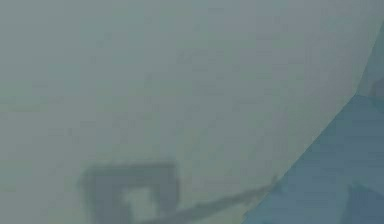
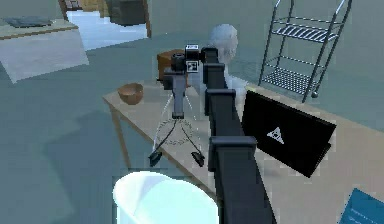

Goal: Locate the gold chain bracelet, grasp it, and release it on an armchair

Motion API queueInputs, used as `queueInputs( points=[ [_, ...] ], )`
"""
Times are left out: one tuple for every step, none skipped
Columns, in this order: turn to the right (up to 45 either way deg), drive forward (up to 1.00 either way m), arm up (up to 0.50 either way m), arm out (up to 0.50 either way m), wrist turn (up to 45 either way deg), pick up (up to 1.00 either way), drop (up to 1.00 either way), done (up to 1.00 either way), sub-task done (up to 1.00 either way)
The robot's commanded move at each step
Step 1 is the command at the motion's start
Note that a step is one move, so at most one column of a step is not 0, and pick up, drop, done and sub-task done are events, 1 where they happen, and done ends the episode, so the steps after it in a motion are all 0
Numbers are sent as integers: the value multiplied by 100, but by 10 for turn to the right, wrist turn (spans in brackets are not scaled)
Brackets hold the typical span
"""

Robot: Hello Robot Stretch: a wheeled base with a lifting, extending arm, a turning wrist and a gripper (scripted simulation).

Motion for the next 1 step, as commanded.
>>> queueInputs(
  points=[
    [0,0,0,0,450,0,0,0,0]
  ],
)
